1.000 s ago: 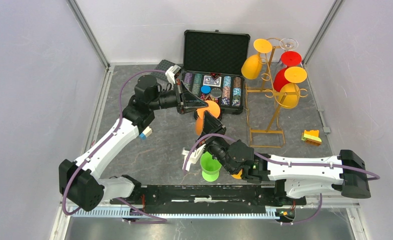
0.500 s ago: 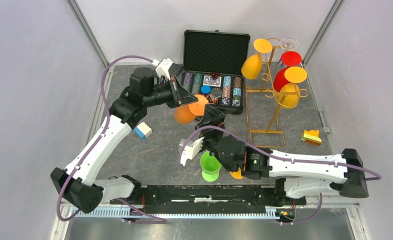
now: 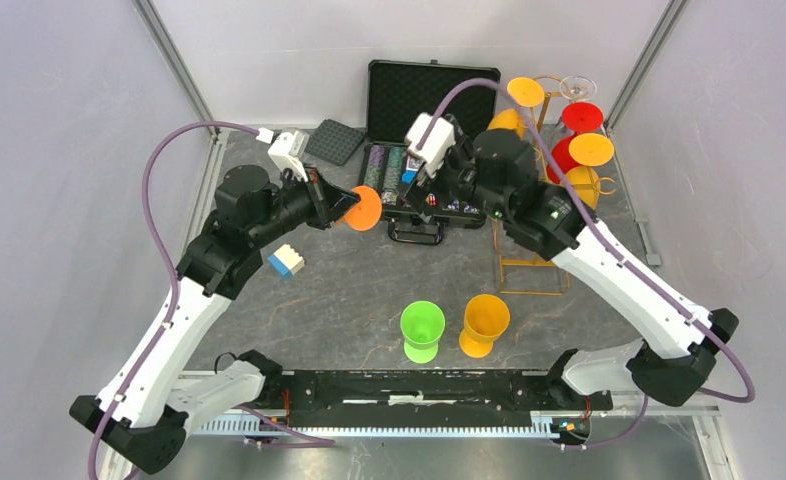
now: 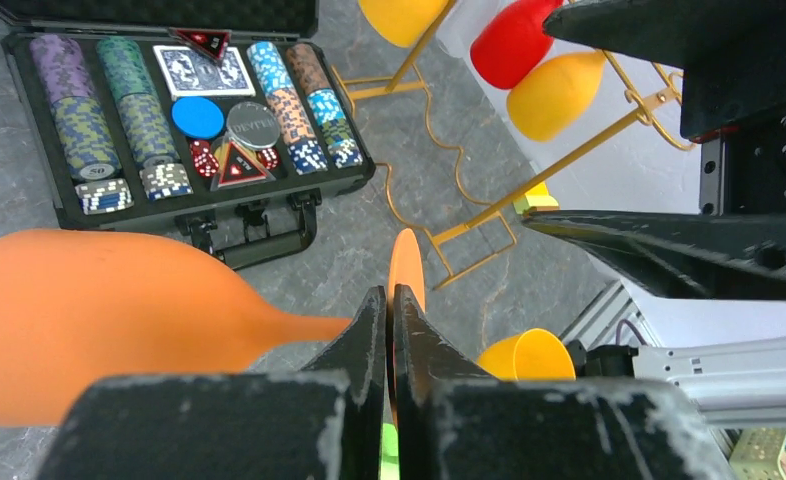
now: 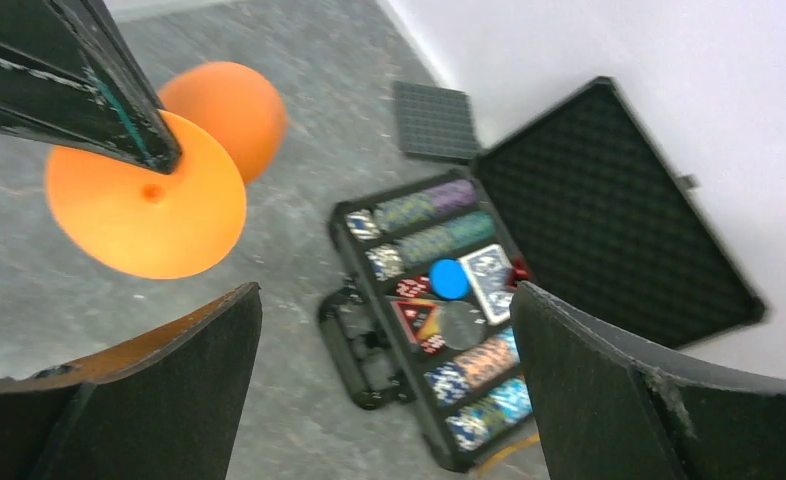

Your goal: Place the wine glass upside down on the wine glass rack

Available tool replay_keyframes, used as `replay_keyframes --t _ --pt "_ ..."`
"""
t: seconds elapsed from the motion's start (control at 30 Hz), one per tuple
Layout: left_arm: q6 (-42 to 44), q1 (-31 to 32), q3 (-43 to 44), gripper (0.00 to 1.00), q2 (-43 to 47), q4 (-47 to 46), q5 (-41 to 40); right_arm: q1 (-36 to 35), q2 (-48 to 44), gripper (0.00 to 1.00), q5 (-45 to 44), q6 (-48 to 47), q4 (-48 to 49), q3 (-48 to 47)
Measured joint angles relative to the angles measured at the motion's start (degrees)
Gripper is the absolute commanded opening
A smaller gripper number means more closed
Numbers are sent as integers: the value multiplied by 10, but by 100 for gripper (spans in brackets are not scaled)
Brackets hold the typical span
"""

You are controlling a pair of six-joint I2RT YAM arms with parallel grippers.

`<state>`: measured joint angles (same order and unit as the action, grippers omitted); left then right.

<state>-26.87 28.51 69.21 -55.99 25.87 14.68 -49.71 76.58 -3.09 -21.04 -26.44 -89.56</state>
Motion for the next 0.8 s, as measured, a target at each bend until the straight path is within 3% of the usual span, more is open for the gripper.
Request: replay_keyframes --t 0.2,0.37,0.57,0.8 --pt "-25 0 -16 2 -3 -32 -13 129 -1 98 219 160 21 -2" --pt "-78 0 -16 2 -44 -53 -5 213 -30 98 298 268 92 30" --pt "-178 0 -16 2 -118 -115 41 252 -74 98 308 318 134 31" --pt "-332 0 -14 2 -244 -223 126 259 -125 98 229 310 123 32"
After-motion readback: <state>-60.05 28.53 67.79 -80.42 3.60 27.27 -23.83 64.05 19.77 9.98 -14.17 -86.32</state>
